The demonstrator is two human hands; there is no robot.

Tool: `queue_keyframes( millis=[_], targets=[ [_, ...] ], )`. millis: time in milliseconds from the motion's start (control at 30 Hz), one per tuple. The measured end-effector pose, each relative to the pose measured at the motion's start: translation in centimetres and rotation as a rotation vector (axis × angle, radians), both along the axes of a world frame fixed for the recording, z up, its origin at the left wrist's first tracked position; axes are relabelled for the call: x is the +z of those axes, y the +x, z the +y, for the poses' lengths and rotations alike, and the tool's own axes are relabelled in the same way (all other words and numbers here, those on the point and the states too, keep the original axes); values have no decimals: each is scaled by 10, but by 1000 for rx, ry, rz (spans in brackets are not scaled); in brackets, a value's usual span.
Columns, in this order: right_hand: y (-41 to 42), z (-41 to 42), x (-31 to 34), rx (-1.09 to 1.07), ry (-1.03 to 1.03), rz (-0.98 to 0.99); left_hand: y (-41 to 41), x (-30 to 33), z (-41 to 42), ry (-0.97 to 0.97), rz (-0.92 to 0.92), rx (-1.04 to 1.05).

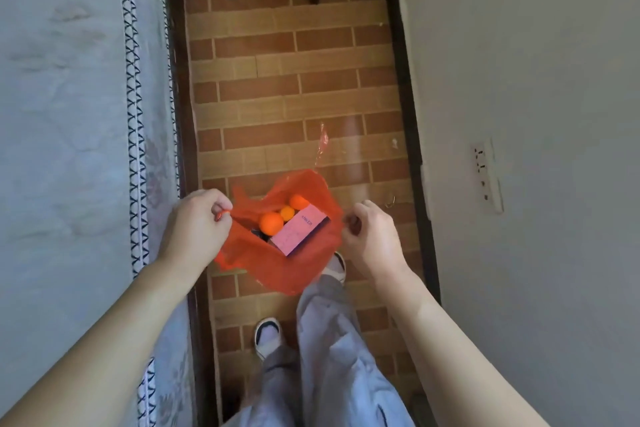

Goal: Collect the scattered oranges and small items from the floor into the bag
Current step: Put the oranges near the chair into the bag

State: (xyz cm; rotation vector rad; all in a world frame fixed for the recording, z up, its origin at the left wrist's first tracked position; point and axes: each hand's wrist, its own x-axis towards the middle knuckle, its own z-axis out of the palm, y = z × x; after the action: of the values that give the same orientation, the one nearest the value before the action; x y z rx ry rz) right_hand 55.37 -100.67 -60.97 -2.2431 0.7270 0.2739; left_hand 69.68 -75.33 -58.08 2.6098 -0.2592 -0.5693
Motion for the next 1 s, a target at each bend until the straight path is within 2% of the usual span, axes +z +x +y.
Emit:
queue_keyframes(
  millis=[300, 667, 867, 1000],
  targets=[
    [15, -4, -90, -6, -47, -51, 10, -100, 1, -54, -24, -75],
    [22, -5, -198, -32, -85, -184, 45, -197, 27, -125, -189, -146],
    [39, -2, -258, 126, -146, -307, 69, -245, 42, -179, -308, -202],
    [51, 1, -299, 281, -272, -296, 77, -284, 60, -194, -327, -239]
  ],
)
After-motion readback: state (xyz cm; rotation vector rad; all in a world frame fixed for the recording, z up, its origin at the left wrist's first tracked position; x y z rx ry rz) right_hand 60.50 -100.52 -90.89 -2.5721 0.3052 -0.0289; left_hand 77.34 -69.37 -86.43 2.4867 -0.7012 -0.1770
